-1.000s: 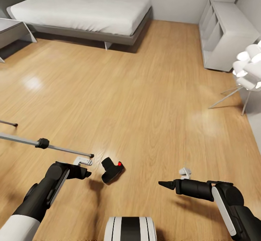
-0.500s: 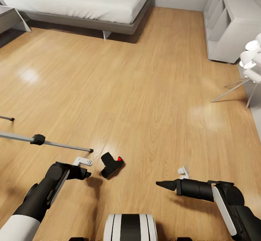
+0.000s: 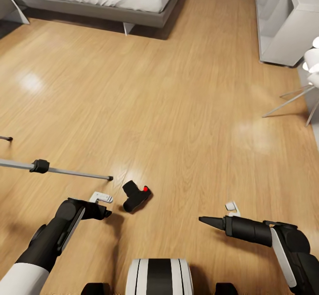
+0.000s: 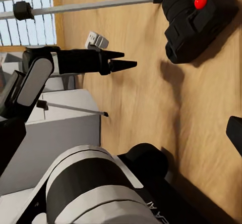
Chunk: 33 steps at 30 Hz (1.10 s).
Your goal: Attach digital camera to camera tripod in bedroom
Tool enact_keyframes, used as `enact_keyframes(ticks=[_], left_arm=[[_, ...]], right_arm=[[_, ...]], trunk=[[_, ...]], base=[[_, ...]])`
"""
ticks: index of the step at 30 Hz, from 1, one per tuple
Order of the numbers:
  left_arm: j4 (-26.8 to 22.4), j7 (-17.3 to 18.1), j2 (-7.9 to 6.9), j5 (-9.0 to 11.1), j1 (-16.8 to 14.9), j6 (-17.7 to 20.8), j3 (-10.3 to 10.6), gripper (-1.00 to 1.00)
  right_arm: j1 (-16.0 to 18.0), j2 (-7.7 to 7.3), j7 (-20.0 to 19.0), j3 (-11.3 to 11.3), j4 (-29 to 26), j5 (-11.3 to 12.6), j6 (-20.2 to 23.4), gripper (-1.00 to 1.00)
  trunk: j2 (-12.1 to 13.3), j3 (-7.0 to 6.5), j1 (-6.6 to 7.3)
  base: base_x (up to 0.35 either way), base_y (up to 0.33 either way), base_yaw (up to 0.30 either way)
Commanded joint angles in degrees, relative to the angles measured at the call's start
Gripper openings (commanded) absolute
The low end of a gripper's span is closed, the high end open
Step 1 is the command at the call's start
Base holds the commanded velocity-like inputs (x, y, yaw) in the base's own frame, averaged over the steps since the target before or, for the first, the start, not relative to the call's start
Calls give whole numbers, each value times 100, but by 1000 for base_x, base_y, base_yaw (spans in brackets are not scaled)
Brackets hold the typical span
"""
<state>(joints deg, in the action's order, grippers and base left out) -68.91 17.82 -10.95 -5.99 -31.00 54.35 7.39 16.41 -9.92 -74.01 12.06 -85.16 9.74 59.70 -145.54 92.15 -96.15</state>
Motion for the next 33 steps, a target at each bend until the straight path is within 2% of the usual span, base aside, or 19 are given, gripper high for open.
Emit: enact_keyframes(ticks=[1, 33], left_arm=[[-10, 46, -4, -61, -3, 14, 8, 100], [-255, 46, -8, -78, -3, 14, 8, 100]], right_arm=[[2, -1, -17, 7, -1, 5, 30, 100], [2, -10, -35, 79, -9, -23, 30, 100]], trunk=[[-3, 26, -1], [-46, 735, -84]], base=[[0, 0, 0], [0, 0, 0]])
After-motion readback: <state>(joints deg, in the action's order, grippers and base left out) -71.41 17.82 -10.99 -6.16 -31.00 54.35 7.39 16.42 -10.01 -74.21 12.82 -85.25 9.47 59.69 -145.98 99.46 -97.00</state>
